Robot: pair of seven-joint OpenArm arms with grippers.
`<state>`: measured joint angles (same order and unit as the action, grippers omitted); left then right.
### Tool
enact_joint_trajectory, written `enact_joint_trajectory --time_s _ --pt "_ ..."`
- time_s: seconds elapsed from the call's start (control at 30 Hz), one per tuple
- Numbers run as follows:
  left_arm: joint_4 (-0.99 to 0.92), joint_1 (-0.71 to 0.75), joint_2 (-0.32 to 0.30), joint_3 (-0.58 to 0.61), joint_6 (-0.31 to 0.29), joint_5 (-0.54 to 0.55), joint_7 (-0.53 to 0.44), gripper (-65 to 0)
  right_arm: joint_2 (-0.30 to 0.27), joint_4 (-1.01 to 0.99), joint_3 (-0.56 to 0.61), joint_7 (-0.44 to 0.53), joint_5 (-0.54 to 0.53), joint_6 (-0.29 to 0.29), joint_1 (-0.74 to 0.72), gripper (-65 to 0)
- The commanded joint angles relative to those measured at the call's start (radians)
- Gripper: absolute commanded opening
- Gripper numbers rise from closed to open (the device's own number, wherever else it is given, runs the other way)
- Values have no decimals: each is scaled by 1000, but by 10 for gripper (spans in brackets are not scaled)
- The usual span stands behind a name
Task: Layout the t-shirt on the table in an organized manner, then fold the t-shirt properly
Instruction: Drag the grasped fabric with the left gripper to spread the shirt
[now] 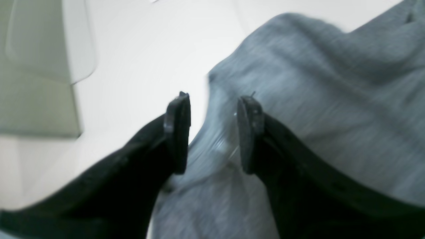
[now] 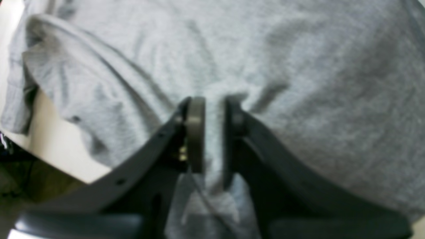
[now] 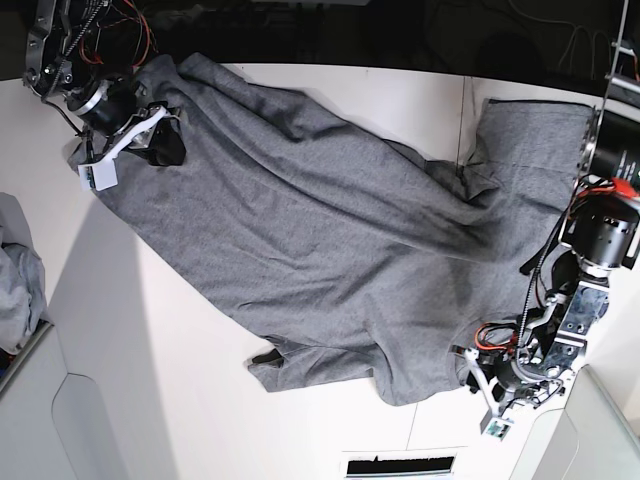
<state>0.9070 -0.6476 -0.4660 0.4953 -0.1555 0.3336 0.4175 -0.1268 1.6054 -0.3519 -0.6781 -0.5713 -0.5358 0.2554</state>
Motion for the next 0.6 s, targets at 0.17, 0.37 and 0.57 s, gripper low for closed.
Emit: enact_joint_trajectory --time_s 0.17,0.37,0.57 --pt "156 142 -123 -138 -27 37 18 -390 -8 84 -2 20 -23 -12 -5 -507" --pt "233 341 -166 -327 -170 109 103 -390 -6 57 4 69 46 31 -54 -507" --pt "340 500 -166 -373 -169 137 104 -390 -8 -90 67 32 92 24 -197 -507"
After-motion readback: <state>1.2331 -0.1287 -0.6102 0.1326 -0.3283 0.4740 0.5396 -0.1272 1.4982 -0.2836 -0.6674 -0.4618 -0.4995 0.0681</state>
